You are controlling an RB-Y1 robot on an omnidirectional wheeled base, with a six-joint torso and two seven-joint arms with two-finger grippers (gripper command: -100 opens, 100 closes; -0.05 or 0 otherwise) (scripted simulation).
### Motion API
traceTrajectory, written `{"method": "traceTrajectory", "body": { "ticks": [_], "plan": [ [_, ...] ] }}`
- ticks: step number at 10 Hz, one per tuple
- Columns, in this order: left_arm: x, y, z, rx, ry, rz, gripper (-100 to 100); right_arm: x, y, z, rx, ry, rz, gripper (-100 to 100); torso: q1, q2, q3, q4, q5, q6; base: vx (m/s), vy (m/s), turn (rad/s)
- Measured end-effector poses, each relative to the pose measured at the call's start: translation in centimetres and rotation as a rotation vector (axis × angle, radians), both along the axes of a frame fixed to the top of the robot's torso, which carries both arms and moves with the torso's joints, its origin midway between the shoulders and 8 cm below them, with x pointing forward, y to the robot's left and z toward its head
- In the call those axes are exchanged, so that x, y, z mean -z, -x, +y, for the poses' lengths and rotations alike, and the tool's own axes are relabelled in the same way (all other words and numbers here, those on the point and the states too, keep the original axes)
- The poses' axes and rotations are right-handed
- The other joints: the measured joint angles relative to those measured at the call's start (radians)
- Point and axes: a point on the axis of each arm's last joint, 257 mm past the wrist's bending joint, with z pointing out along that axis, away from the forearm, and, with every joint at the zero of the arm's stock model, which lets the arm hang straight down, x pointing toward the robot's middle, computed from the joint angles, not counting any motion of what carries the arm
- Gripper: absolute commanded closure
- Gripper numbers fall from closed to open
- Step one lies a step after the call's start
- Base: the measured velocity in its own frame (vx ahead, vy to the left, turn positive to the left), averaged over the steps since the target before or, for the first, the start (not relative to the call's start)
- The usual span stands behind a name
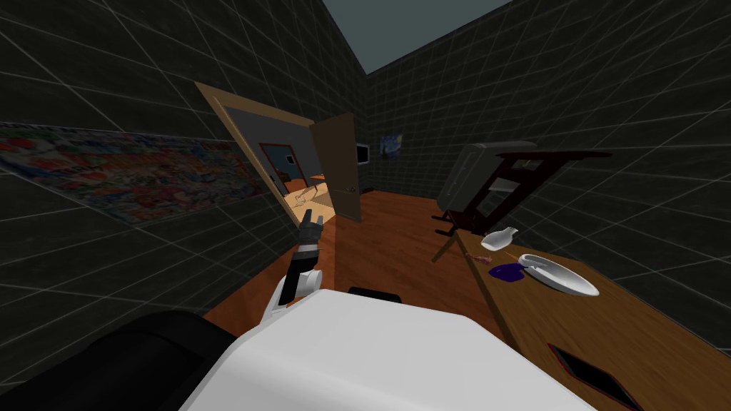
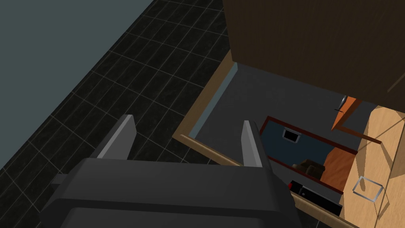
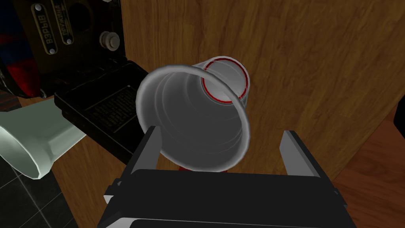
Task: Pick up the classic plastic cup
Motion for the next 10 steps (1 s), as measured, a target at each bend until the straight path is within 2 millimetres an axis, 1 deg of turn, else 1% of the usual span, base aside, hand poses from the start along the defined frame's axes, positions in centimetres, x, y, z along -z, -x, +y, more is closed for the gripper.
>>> {"method": "traceTrajectory", "body": {
  "ticks": [4, 5, 8, 10],
  "plan": [
    [0.0, 0.0, 0.0, 0.0, 0.0, 0.0, 0, 0.3, -0.4, 0.2, -0.016, 0.018, 0.003, -100, 0.0, 0.0, 0.0, 0.0, 0.0, 0.0, 0.013, -0.039, -0.013],
    [0.0, 0.0, 0.0, 0.0, 0.0, 0.0, 0, 0.4, -0.2, 0.5, -0.021, 0.017, 0.01, -100, 0.0, 0.0, 0.0, 0.0, 0.0, 0.0, 0.009, -0.027, -0.009],
    [0.0, 0.0, 0.0, 0.0, 0.0, 0.0, 0, 0.9, -0.7, 1.3, -0.029, 0.012, 0.003, -100, 0.001, 0.0, 0.0, 0.0, 0.0, 0.0, 0.007, -0.03, -0.011],
    [0.0, 0.0, 0.0, 0.0, 0.0, 0.0, 0, 1.1, -0.2, 2.1, -0.024, 0.009, 0.006, -100, 0.0, 0.0, 0.0, 0.0, 0.0, 0.0, 0.013, -0.04, -0.014]
  ]
}}
